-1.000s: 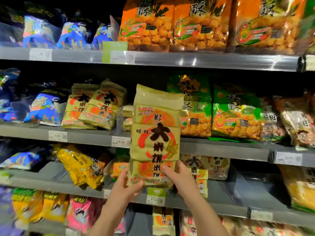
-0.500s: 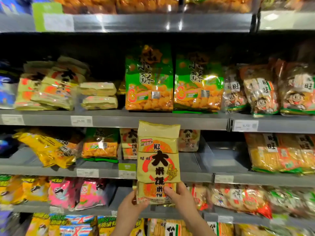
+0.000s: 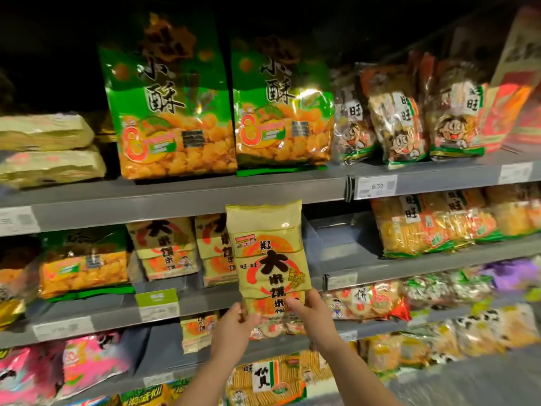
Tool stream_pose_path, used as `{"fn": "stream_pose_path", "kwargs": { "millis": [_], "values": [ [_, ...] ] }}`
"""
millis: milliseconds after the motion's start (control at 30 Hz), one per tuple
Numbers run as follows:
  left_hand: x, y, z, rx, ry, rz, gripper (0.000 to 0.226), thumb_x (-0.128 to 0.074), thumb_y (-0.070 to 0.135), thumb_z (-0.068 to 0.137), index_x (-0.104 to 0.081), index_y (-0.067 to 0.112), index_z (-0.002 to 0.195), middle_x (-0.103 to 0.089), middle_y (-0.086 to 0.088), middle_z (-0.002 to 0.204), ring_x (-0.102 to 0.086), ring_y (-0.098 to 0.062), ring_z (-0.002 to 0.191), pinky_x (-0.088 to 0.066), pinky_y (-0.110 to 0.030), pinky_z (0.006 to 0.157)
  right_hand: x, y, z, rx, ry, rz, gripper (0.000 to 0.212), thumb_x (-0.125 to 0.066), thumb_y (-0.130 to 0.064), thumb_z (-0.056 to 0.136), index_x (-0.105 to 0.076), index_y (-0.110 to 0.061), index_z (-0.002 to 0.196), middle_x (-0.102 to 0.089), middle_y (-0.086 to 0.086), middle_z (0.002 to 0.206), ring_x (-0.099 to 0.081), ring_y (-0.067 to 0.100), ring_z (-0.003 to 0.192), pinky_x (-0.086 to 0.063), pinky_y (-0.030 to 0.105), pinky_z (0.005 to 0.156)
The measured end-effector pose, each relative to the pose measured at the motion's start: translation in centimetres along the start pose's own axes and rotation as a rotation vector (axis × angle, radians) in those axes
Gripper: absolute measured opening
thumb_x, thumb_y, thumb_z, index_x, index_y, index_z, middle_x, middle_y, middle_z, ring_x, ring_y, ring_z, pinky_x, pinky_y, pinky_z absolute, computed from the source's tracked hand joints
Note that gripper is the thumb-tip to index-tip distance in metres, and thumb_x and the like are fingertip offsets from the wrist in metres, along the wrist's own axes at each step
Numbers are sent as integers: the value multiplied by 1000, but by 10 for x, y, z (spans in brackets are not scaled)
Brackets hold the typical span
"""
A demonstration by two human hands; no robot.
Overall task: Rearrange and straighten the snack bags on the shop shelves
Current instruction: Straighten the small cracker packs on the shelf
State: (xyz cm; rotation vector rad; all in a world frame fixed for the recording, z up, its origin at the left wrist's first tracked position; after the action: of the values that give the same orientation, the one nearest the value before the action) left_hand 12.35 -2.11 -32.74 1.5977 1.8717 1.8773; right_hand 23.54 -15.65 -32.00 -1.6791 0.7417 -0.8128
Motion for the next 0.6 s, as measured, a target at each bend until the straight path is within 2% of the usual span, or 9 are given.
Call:
{"fn": "stream_pose_path", "kwargs": {
  "millis": [100,267,300,367,400,433,467,533,600],
  "values": [
    [-9,6,11,-1,-33,25,67,-54,47,87,-34,13,142,-49,-6,139,-48,-22,125,-42,-32,95,9,8,9,-35,33,5,26,-65,-25,85,-60,-20,110,-69,-1,106,-65,17,101,-51,41,92],
    [-22,15,25,-27,-102,212,63,-41,53,91,-37,15,140,-57,-2,130,-57,-18,114,-47,-32,95,15,19,17,-107,75,25,14,-61,-25,89,-60,-23,103,-68,0,107,-63,17,101,-52,29,83],
    [-25,16,27,-41,-110,234,61,-39,54,91,-38,16,139,-61,1,124,-60,-15,109,-48,-30,92,16,22,19,-116,95,13,21,-64,-33,86,-60,-21,103,-67,1,110,-63,17,102,-52,28,83],
    [-28,20,33,-68,-122,259,58,-37,55,91,-42,19,137,-64,6,112,-63,-11,100,-50,-28,86,19,31,27,-124,142,-7,65,-69,-59,69,-57,-13,114,-64,4,118,-62,20,106,-53,35,88],
    [-28,22,35,-60,-123,250,56,-38,53,92,-42,19,136,-63,5,117,-62,-12,103,-49,-28,85,21,37,34,-113,154,-11,78,-69,-65,62,-56,-11,117,-65,5,116,-64,21,104,-54,41,89],
    [-27,24,37,-51,-119,229,53,-40,51,92,-43,20,135,-61,5,120,-61,-14,105,-48,-28,85,22,29,37,-87,165,-38,74,-68,-64,63,-59,-10,113,-67,7,110,-66,22,99,-55,43,87],
    [-26,26,41,-58,-106,205,50,-41,50,92,-45,20,133,-62,5,118,-62,-14,101,-50,-28,82,22,16,39,-53,174,-79,59,-67,-57,69,-63,-10,103,-69,8,101,-67,23,92,-56,43,82],
    [-21,33,48,-91,-66,167,41,-43,46,92,-52,21,123,-66,8,99,-64,-11,81,-55,-31,72,19,-11,44,28,198,-98,27,-65,-40,81,-68,-14,88,-69,2,90,-66,18,82,-57,33,72],
    [-14,42,52,-108,-23,146,38,-43,42,93,-51,21,123,-65,9,93,-61,-9,73,-52,-29,62,19,-23,55,57,244,-118,22,-65,-39,83,-69,-19,89,-63,-5,96,-62,13,87,-53,32,77]
  ]
}}
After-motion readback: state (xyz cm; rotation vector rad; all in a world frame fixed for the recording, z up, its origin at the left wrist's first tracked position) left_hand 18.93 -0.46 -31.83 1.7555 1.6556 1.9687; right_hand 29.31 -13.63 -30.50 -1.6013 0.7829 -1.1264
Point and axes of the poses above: each hand's wrist, its own z-axis towards the middle knuckle, its own x-axis out of the back of the hand, y = z × x, the point moved 4 cm from there along z, towards the middle knuckle
